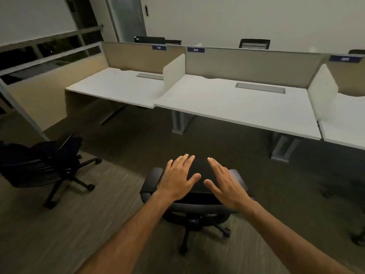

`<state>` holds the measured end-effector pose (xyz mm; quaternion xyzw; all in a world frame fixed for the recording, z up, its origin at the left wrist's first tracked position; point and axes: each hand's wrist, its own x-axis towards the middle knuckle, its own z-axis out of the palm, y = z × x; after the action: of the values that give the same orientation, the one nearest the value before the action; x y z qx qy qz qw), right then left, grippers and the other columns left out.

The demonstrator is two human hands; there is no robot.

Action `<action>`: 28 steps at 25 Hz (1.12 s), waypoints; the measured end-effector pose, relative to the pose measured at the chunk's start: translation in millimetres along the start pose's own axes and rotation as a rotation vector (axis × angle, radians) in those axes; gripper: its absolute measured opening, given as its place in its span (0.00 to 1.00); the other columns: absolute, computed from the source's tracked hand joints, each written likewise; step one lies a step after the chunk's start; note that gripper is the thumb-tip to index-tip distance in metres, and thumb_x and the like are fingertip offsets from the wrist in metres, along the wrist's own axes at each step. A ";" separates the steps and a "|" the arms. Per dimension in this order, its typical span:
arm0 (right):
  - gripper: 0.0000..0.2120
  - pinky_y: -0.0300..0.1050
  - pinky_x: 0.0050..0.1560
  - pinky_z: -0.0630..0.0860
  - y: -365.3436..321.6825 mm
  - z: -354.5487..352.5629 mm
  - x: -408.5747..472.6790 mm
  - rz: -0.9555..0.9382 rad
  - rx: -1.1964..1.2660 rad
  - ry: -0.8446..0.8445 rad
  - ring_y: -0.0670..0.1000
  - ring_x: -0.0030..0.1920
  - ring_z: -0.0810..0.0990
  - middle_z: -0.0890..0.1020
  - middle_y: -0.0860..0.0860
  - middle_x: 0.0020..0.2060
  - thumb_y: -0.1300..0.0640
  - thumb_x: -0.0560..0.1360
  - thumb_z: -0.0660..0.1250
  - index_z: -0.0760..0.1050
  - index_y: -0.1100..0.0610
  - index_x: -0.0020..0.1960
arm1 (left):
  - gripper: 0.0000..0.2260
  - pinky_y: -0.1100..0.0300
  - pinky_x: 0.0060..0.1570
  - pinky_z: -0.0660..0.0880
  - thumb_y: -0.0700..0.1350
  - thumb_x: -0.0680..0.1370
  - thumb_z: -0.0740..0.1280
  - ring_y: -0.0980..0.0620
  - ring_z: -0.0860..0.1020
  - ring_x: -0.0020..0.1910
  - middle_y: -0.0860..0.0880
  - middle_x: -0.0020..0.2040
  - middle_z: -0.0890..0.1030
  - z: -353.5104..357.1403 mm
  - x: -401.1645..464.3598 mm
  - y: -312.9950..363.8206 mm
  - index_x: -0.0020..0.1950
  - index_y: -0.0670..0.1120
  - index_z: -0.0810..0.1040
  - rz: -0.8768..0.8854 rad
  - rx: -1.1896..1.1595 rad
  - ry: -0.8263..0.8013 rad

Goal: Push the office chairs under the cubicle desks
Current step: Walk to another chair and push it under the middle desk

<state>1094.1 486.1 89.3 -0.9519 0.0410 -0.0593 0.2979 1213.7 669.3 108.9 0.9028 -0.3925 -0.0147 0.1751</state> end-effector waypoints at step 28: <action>0.40 0.49 0.70 0.64 25.6 54.4 -43.6 0.332 -0.452 -0.101 0.47 0.68 0.72 0.77 0.45 0.67 0.26 0.76 0.36 0.68 0.46 0.75 | 0.32 0.46 0.73 0.61 0.70 0.80 0.49 0.53 0.73 0.68 0.54 0.69 0.77 43.5 -38.9 -106.2 0.75 0.54 0.70 0.046 0.038 -0.339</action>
<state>1057.3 500.6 26.5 -0.9762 0.1935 0.0485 0.0856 1254.4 750.9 29.0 0.8813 -0.4372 -0.1556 0.0896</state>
